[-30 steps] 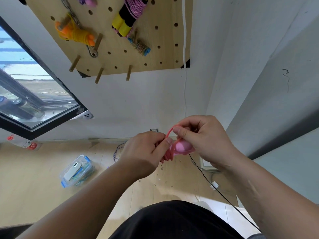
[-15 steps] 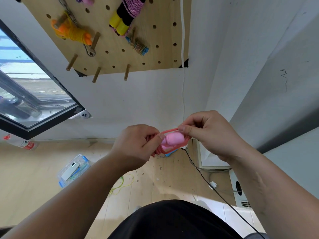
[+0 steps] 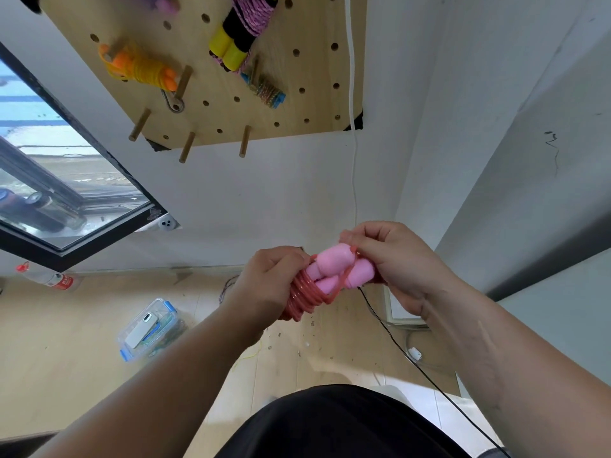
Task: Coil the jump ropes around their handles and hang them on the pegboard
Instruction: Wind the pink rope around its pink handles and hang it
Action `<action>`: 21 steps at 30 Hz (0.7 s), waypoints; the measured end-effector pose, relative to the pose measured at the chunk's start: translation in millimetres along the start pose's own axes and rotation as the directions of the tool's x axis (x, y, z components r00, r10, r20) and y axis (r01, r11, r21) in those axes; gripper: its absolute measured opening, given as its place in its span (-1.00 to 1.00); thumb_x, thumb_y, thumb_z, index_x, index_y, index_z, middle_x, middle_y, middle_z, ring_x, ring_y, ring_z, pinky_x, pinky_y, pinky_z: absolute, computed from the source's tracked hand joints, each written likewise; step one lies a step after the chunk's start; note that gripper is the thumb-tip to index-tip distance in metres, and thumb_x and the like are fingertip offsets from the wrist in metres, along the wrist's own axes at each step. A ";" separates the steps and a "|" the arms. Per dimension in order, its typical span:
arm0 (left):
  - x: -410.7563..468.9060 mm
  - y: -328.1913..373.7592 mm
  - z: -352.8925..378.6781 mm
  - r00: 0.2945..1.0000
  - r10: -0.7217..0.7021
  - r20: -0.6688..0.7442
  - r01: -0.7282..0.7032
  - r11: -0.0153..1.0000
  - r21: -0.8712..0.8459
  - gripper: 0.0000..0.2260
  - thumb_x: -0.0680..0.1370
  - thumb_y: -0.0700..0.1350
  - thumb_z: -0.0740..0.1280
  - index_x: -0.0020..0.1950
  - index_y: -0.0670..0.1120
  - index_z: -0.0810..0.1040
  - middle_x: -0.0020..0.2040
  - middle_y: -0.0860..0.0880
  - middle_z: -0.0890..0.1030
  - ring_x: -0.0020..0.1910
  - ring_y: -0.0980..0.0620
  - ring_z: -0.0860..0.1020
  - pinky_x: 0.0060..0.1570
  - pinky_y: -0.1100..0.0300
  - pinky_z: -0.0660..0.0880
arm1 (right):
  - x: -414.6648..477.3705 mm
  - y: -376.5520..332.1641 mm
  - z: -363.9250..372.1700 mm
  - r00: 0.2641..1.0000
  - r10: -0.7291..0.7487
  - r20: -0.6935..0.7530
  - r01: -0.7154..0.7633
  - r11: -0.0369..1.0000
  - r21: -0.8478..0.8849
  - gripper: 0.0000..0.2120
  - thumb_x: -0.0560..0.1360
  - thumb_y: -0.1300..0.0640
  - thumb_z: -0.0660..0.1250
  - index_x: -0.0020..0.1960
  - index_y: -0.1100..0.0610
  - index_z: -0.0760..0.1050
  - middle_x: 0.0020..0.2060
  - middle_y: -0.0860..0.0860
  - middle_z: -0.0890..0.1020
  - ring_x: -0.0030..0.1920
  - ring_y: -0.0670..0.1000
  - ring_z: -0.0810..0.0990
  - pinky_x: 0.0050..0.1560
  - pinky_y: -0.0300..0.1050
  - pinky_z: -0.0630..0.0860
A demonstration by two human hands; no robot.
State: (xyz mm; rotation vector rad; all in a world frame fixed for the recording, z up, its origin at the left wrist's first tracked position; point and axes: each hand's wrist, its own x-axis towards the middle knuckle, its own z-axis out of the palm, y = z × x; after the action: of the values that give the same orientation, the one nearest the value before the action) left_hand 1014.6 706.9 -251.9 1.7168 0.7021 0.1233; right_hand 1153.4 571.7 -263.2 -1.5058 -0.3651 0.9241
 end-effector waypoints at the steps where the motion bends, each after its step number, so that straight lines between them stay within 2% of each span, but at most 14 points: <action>1: 1.0 -0.6 1.5 0.998 -0.054 -0.033 0.053 0.998 -0.042 -0.71 0.63 -0.10 0.21 -0.06 -0.28 0.61 -0.22 -0.41 0.57 -0.38 -0.19 0.54 -0.45 0.14 0.37 | -1.2 1.4 0.4 1.000 -0.009 -0.020 0.010 0.999 0.042 -0.80 0.59 0.12 0.36 -0.19 0.11 0.66 -0.30 0.05 0.66 -0.32 -0.03 0.59 -0.29 -0.16 0.54; 4: 2.9 0.3 3.7 0.990 -0.118 -0.079 0.109 0.988 -0.113 -0.71 0.64 -0.07 0.17 0.02 0.07 0.71 -0.04 -0.15 0.70 -0.21 -0.15 0.64 -0.36 0.09 0.49 | -6.4 6.9 3.2 0.997 -0.072 -0.020 0.074 0.991 0.111 -0.84 0.59 0.13 0.37 -0.03 0.18 0.69 -0.27 0.08 0.68 -0.26 -0.03 0.62 -0.15 -0.11 0.59; 7: 0.3 2.3 5.1 0.990 -0.126 -0.055 0.119 0.986 -0.118 -0.68 0.66 -0.06 0.14 0.05 0.19 0.69 -0.02 -0.06 0.71 -0.16 -0.13 0.66 -0.32 0.07 0.53 | -9.7 10.0 5.7 0.988 -0.149 -0.050 0.154 0.983 0.096 -0.89 0.54 0.17 0.43 0.00 0.18 0.69 -0.22 0.11 0.68 -0.24 -0.01 0.64 -0.15 -0.09 0.60; 11: -4.1 5.4 8.3 0.996 -0.060 -0.064 0.055 0.995 -0.079 -0.65 0.71 -0.03 0.09 0.01 0.19 0.67 -0.07 -0.06 0.70 -0.10 -0.14 0.66 -0.27 -0.02 0.61 | -7.6 11.3 5.6 0.981 -0.176 -0.078 0.185 0.976 0.116 -0.90 0.54 0.19 0.43 0.04 0.17 0.67 -0.20 0.04 0.67 -0.24 -0.01 0.62 -0.30 -0.17 0.54; 14: -7.7 6.8 9.3 0.999 0.022 -0.047 -0.024 0.999 -0.049 -0.67 0.73 -0.06 0.08 0.09 0.18 0.63 -0.05 -0.07 0.68 -0.08 -0.22 0.65 -0.29 -0.01 0.63 | -8.1 13.0 4.6 0.975 -0.205 -0.087 0.215 0.967 0.135 -0.92 0.55 0.20 0.42 0.04 0.18 0.61 -0.15 0.11 0.62 -0.25 0.02 0.60 -0.35 -0.15 0.50; 16: -10.6 7.4 10.2 0.996 0.081 -0.041 -0.083 0.996 -0.041 -0.69 0.74 -0.06 0.09 0.09 0.12 0.64 -0.07 -0.14 0.66 -0.12 -0.30 0.63 -0.32 -0.09 0.61 | -8.3 15.0 2.4 0.969 -0.233 -0.087 0.243 0.961 0.129 -0.92 0.55 0.19 0.43 0.00 0.19 0.58 -0.20 0.13 0.60 -0.29 0.06 0.57 -0.35 -0.12 0.48; 18: -12.8 9.8 10.6 0.989 0.144 -0.020 -0.145 0.989 -0.027 -0.73 0.69 0.05 0.16 0.06 0.01 0.64 -0.14 -0.17 0.66 -0.19 -0.27 0.64 -0.32 -0.15 0.61 | -8.5 17.0 1.4 0.962 -0.257 -0.088 0.265 0.958 0.106 -0.86 0.51 0.14 0.46 -0.05 0.21 0.58 -0.30 0.10 0.60 -0.35 0.08 0.50 -0.36 -0.09 0.44; 20: -12.2 12.5 10.1 0.983 0.186 0.007 -0.186 0.982 0.017 -0.69 0.61 0.12 0.32 0.01 -0.12 0.63 -0.22 -0.13 0.67 -0.30 -0.11 0.67 -0.37 0.03 0.61 | -9.1 18.7 3.4 0.963 -0.259 -0.079 0.266 0.960 0.086 -0.81 0.45 0.08 0.48 -0.11 0.20 0.58 -0.36 0.11 0.60 -0.39 0.09 0.46 -0.37 -0.05 0.41; 21: -11.0 12.5 10.2 0.982 0.189 0.012 -0.189 0.981 0.041 -0.71 0.59 0.08 0.38 -0.02 -0.16 0.62 -0.26 -0.10 0.69 -0.34 -0.05 0.68 -0.37 0.13 0.58 | -9.9 19.6 5.7 0.962 -0.264 -0.071 0.270 0.960 0.079 -0.81 0.45 0.08 0.48 -0.12 0.20 0.58 -0.36 0.11 0.60 -0.39 0.09 0.46 -0.37 -0.05 0.41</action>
State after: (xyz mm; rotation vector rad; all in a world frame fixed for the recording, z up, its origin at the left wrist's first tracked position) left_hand 1015.0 691.3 -240.2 1.8218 0.5379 0.2352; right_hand 1137.4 565.1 -277.8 -1.3610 -0.4662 0.6714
